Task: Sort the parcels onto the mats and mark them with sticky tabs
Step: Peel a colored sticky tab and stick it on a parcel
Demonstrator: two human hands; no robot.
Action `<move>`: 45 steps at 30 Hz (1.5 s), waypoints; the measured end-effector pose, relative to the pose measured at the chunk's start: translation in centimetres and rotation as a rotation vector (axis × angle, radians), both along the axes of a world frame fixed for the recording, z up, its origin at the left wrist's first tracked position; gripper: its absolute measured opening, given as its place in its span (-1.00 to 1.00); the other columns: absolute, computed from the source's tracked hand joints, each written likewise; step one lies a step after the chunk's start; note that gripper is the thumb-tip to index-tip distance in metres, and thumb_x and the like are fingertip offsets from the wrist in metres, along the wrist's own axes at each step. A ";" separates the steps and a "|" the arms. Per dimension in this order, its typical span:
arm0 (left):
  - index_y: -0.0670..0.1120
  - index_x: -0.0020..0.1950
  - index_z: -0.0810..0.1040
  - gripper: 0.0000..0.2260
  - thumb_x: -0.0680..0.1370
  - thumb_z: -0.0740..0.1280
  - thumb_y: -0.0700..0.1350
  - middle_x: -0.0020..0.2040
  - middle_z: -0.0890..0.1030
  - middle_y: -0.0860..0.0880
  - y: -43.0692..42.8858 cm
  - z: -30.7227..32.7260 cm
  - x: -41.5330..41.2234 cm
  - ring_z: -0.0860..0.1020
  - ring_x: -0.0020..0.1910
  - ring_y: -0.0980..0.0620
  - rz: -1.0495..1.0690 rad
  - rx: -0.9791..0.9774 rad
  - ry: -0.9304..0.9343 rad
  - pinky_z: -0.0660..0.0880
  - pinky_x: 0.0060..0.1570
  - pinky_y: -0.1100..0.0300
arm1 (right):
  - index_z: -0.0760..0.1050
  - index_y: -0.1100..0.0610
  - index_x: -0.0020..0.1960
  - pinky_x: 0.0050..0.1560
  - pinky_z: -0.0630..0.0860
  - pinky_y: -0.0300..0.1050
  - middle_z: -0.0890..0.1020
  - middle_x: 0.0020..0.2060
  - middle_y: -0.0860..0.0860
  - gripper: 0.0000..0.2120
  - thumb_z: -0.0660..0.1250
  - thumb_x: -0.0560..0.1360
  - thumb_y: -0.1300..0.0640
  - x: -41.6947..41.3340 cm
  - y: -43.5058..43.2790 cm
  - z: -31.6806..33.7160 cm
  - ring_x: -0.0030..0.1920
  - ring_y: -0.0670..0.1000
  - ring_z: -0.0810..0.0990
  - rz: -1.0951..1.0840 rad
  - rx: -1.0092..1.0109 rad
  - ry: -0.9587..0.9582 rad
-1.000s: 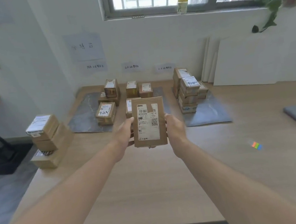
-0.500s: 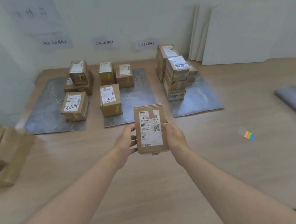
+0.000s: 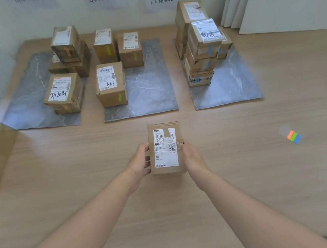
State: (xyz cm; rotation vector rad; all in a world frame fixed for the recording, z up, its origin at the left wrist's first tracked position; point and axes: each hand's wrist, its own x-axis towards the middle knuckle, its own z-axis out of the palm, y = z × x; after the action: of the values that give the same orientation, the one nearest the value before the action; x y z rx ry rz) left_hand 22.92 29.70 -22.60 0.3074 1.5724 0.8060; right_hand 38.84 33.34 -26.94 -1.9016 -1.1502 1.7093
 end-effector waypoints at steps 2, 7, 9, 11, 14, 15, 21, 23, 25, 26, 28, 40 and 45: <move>0.09 0.04 0.56 -0.77 0.63 0.15 0.11 -0.10 0.61 -0.05 0.1 -0.8 0.3 0.61 -0.10 0.00 0.002 -0.014 -0.002 0.53 0.12 0.06 | 0.51 -0.27 0.32 0.38 0.44 0.00 0.60 0.27 -0.26 -0.61 0.16 0.53 -0.20 0.3 -0.1 -0.3 0.32 -0.09 0.53 -0.001 -0.016 -0.010; 0.07 0.04 0.57 -0.78 0.64 0.15 0.08 -0.12 0.63 -0.03 0.2 -2.0 0.9 0.62 -0.13 0.03 -0.019 -0.016 0.039 0.52 -0.08 0.16 | 0.34 -0.14 0.54 0.32 0.29 -0.14 0.42 0.41 -0.28 -0.52 0.11 0.63 -0.10 1.0 -0.6 0.3 0.40 -0.14 0.36 -0.016 0.002 0.034; 0.06 0.07 0.57 -0.78 0.64 0.16 0.08 -0.10 0.64 -0.04 0.1 -2.4 0.8 0.62 -0.14 0.02 -0.021 -0.011 0.051 0.53 -0.09 0.17 | 0.26 -0.12 0.58 0.25 0.19 -0.25 0.38 0.38 -0.27 -0.53 0.10 0.68 -0.01 1.7 -0.7 -0.2 0.32 -0.22 0.29 -0.030 0.016 0.074; 0.05 0.11 0.57 -0.76 0.64 0.16 0.08 -0.04 0.64 -0.06 -0.1 -2.8 0.7 0.62 -0.09 -0.01 -0.022 -0.008 0.042 0.57 0.00 0.12 | 0.22 -0.10 0.62 0.26 0.17 -0.26 0.35 0.50 -0.23 -0.50 0.11 0.68 -0.01 1.8 -0.9 -0.6 0.34 -0.23 0.28 -0.025 0.033 0.066; 0.05 0.21 0.52 -0.74 0.63 0.17 0.11 0.18 0.56 -0.09 -0.3 -3.0 0.3 0.52 0.14 -0.04 -0.021 -0.023 0.098 0.50 0.29 -0.04 | 0.20 -0.05 0.63 0.34 0.17 -0.25 0.28 0.58 -0.17 -0.47 0.13 0.68 -0.03 1.8 -1.1 -0.8 0.52 -0.15 0.25 -0.055 0.048 0.061; 0.07 0.26 0.50 -0.72 0.63 0.17 0.13 0.28 0.51 -0.07 -0.3 -2.7 0.2 0.47 0.24 -0.03 -0.030 -0.018 0.140 0.44 0.36 -0.06 | 0.20 -0.05 0.64 0.36 0.16 -0.25 0.28 0.58 -0.17 -0.47 0.14 0.68 -0.03 1.9 -1.2 -0.5 0.55 -0.13 0.23 -0.072 0.054 0.066; 0.11 0.59 0.24 -0.29 0.44 0.16 0.28 0.59 0.19 0.10 1.8 1.1 1.4 0.13 0.56 0.09 -0.125 0.176 0.295 0.08 0.55 -0.01 | 0.28 -0.02 0.60 0.52 0.16 -0.17 0.34 0.54 -0.15 -0.51 0.14 0.68 -0.03 3.6 -0.5 1.0 0.54 -0.11 0.27 -0.177 0.146 0.056; 0.10 0.59 0.24 -0.39 0.53 0.15 0.20 0.58 0.20 0.08 3.2 1.9 2.3 0.17 0.52 0.10 -0.125 0.247 0.290 0.12 0.44 0.11 | 0.32 -0.03 0.57 0.56 0.21 -0.05 0.39 0.51 -0.12 -0.53 0.16 0.67 -0.06 4.7 -0.2 1.4 0.52 -0.08 0.33 -0.220 0.177 0.082; 0.09 0.58 0.26 -0.41 0.55 0.16 0.20 0.54 0.26 0.07 4.6 2.4 3.5 0.24 0.47 0.11 -0.124 0.300 0.261 0.15 0.33 0.16 | 0.37 -0.06 0.54 0.53 0.31 0.05 0.45 0.47 -0.10 -0.51 0.17 0.63 -0.10 6.0 0.0 1.6 0.48 -0.06 0.40 -0.265 0.199 0.091; 0.09 0.57 0.29 -0.43 0.56 0.15 0.20 0.53 0.28 0.09 5.1 2.5 4.3 0.25 0.47 0.10 -0.131 0.315 0.256 0.16 0.36 0.15 | 0.39 -0.06 0.52 0.52 0.33 0.07 0.47 0.45 -0.10 -0.50 0.17 0.61 -0.12 6.8 0.2 1.8 0.46 -0.06 0.42 -0.295 0.206 0.095; 0.12 0.54 0.32 -0.51 0.62 0.14 0.17 0.49 0.30 0.16 5.8 2.7 6.2 0.27 0.47 0.08 -0.153 0.314 0.233 0.15 0.47 0.08 | 0.42 -0.04 0.50 0.51 0.35 0.09 0.49 0.43 -0.09 -0.53 0.18 0.61 -0.10 8.5 0.4 2.0 0.44 -0.04 0.44 -0.358 0.207 0.109; 0.02 0.47 0.43 -0.59 0.65 0.13 0.08 0.47 0.42 0.02 10.4 -0.2 24.4 0.32 0.44 0.11 -0.295 0.234 0.209 0.19 0.54 -0.02 | 0.52 -0.02 0.30 0.35 0.49 0.05 0.60 0.06 -0.11 -0.76 0.18 0.68 0.03 25.1 4.1 -0.7 0.25 0.04 0.57 -0.496 0.181 0.186; -0.02 0.49 0.41 -0.58 0.66 0.09 0.06 0.43 0.48 -0.04 12.2 -2.4 32.7 0.39 0.43 -0.03 -0.316 0.175 0.121 0.29 0.48 -0.06 | 0.55 0.01 0.17 0.11 0.60 0.05 0.61 0.00 -0.05 -0.85 0.24 0.67 0.06 32.8 6.0 -2.1 -0.02 0.02 0.63 -0.474 0.153 0.182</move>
State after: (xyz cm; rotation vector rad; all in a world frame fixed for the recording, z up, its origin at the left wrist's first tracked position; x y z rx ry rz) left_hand 55.59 41.88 -25.00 0.7245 1.5173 0.6870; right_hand 71.68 39.34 -29.02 -1.7106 -0.6707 1.4491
